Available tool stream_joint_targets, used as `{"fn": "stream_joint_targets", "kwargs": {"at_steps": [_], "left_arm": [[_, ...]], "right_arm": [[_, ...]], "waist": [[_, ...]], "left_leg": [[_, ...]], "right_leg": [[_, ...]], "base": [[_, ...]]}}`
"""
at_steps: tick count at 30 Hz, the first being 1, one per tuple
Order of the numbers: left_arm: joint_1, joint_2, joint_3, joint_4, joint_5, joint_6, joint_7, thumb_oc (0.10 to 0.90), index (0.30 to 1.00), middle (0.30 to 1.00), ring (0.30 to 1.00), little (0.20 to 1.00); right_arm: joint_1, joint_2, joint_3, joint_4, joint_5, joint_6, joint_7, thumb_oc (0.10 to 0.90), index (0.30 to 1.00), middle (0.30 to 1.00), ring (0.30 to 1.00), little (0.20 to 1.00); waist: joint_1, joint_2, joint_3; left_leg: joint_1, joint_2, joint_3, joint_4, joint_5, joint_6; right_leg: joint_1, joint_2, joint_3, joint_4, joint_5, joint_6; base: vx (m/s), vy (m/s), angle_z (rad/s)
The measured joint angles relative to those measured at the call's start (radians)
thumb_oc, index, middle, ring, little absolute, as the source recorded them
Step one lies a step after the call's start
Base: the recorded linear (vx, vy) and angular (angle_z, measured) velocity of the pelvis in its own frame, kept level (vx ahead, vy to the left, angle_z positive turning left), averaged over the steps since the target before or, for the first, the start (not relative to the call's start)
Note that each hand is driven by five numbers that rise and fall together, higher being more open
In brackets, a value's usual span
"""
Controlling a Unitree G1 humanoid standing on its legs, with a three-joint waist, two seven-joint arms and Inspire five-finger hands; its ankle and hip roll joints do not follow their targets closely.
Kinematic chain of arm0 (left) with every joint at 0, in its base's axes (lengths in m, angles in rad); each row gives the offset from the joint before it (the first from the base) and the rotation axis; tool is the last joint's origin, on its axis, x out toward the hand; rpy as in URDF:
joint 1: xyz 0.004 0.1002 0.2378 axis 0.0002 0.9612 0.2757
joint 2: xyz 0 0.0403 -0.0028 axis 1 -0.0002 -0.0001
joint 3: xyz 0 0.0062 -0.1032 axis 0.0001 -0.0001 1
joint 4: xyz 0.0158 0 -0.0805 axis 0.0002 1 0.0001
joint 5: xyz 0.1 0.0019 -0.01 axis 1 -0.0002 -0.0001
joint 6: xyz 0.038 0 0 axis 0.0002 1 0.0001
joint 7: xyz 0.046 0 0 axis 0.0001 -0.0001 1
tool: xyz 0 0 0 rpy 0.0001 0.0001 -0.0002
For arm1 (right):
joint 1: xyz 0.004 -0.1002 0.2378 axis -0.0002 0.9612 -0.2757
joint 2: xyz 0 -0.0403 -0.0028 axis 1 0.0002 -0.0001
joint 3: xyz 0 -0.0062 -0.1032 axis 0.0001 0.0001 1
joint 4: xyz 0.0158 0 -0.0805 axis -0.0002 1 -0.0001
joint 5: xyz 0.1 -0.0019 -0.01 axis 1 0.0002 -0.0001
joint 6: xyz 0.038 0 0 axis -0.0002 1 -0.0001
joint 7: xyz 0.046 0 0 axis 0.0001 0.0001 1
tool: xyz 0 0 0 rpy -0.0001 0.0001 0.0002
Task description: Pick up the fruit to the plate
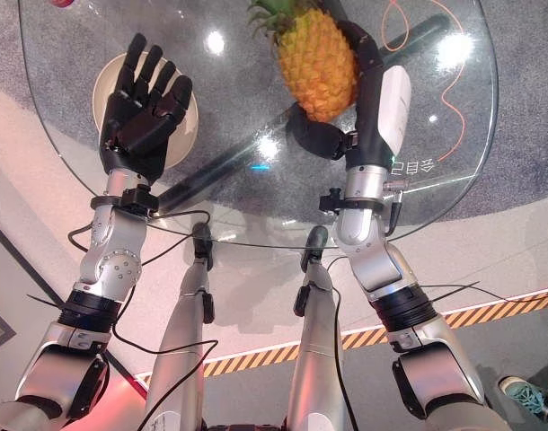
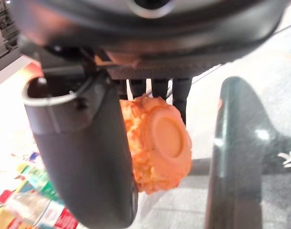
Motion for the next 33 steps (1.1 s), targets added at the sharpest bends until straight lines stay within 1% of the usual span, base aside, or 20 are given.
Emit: {"fn": "stream_joint_targets", "kwargs": {"at_steps": [6,9,13,16,22,27,33], "left_arm": [[-0.005,-0.007,-0.001,0.0,-0.115,0.013,-0.051,0.8,0.9,0.9,0.9,0.9],[-0.018,-0.031,-0.003,0.0,-0.171,0.031,-0.072,0.8,0.9,0.9,0.9,0.9],[-0.037,-0.038,-0.033,0.0,-0.235,0.037,-0.101,0.8,0.9,0.9,0.9,0.9],[-0.044,-0.044,-0.036,0.0,-0.274,0.045,-0.117,0.8,0.9,0.9,0.9,0.9],[-0.044,-0.054,-0.036,0.0,-0.281,0.051,-0.126,0.8,0.9,0.9,0.9,0.9],[-0.044,-0.059,-0.036,0.0,-0.281,0.051,-0.126,0.8,0.9,0.9,0.9,0.9],[-0.043,-0.059,-0.034,0.0,-0.28,0.049,-0.126,0.8,0.9,0.9,0.9,0.9]], "right_arm": [[-0.015,0.0,0.01,0.0,0.0,0.0,0.022,0.1,0.3,0.3,0.3,0.2],[-0.02,0.0,0.011,0.0,0.0,0.001,0.034,0.1,0.3,0.3,0.3,0.2],[-0.021,0.0,0.022,0.0,0.0,0.001,0.041,0.1,0.3,0.3,0.3,0.2],[-0.022,0.0,0.035,0.0,0.0,0.003,0.055,0.1,0.3,0.3,0.3,0.2],[-0.022,0.0,0.04,0.0,0.0,0.007,0.086,0.1,0.3,0.3,0.3,0.2],[-0.027,-0.001,0.051,0.0,0.0,0.024,0.099,0.1,0.3,0.3,0.3,0.2],[-0.028,-0.003,0.052,0.0,0.001,0.024,0.113,0.1,0.3,0.3,0.3,0.2]], "waist": [[-0.001,0.0,0.0],[0.0,0.0,0.0],[-0.001,0.0,0.0],[-0.005,0.0,0.0],[-0.003,0.0,0.0],[-0.004,0.0,0.0],[-0.004,0.0,0.0]], "left_leg": [[0.0,0.0,0.0,0.0,0.0,0.0],[0.0,-0.001,0.0,0.0,0.0,0.0],[0.0,-0.001,0.0,0.0,0.0,0.0],[0.0,-0.001,0.0,0.0,0.0,0.0],[0.0,-0.001,0.0,0.0,0.0,0.0],[0.0,-0.001,0.0,-0.001,0.0,0.0],[0.0,-0.001,0.0,-0.001,0.0,0.0]], "right_leg": [[0.0,0.0,0.0,0.0,0.0,0.0],[0.0,-0.001,0.0,0.0,0.0,0.0],[0.0,-0.002,0.0,0.0,0.0,0.0],[0.0,-0.002,0.0,0.0,0.0,0.0],[0.0,-0.002,0.0,0.0,0.0,0.0],[0.0,-0.002,0.0,0.0,0.0,0.0],[0.0,-0.002,0.0,0.0,0.0,0.0]], "base": [[0.0,0.0,0.0],[0.0,0.0,0.0],[0.0,0.0,0.0],[0.0,0.0,0.0],[0.0,0.0,0.0],[0.0,0.0,0.0],[0.0,0.0,0.0]]}}
